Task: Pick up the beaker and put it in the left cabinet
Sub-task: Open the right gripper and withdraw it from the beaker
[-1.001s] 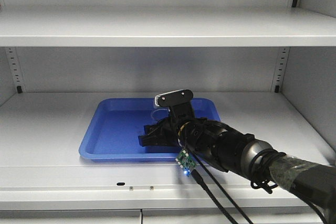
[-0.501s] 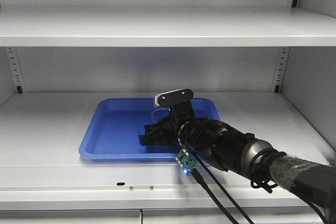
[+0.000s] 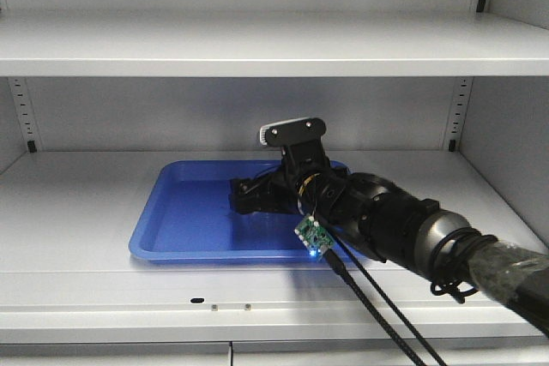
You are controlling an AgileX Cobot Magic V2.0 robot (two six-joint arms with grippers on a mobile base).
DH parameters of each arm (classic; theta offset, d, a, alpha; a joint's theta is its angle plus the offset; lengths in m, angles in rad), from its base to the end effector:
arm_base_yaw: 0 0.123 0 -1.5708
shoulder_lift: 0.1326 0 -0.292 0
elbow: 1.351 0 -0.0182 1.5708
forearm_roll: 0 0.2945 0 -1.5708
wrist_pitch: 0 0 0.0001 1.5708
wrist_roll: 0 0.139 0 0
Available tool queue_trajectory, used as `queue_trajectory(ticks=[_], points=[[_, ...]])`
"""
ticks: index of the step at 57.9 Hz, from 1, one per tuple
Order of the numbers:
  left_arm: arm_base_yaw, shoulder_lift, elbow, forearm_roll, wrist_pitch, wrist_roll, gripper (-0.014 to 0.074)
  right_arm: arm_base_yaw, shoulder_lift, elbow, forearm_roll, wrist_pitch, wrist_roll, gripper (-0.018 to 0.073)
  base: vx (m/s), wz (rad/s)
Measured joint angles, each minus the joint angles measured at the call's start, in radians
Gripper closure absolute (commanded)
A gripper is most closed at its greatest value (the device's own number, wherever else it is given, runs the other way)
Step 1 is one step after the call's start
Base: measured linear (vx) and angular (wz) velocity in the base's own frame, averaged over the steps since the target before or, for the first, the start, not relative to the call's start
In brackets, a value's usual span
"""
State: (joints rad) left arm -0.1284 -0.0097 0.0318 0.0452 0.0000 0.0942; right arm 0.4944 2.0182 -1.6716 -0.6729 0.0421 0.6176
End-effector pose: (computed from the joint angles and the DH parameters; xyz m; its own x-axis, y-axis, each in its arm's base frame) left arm 0.1404 -0.0181 0.2051 0.0817 0.1296 -0.9882 0.1178 0.9833 0.1387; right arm 0.5144 0.2731 0.2692 -0.2285 -0.1855 -0.9557 -0.4655 0.8830 -0.0601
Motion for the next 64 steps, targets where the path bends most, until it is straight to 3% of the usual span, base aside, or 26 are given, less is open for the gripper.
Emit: queue_trajectory(ticks=[20, 34, 52, 64], points=[[0.000, 0.000, 0.000, 0.000, 0.000, 0.000, 0.0595, 0.007, -0.121, 0.040, -0.007, 0.032, -0.006, 0.0086, 0.00, 0.00], [0.000, 0.000, 0.000, 0.000, 0.000, 0.000, 0.0595, 0.046, -0.347, 0.279, -0.049, 0.012, -0.019, 0.0202, 0.00, 0.00], [0.000, 0.000, 0.000, 0.000, 0.000, 0.000, 0.0595, 0.058, -0.819, 0.634, -0.052, 0.055, -0.019, 0.0340, 0.00, 0.00], [0.000, 0.000, 0.000, 0.000, 0.000, 0.000, 0.0595, 0.058, -1.048, 0.810, -0.052, 0.065, -0.019, 0.0378, 0.00, 0.00]])
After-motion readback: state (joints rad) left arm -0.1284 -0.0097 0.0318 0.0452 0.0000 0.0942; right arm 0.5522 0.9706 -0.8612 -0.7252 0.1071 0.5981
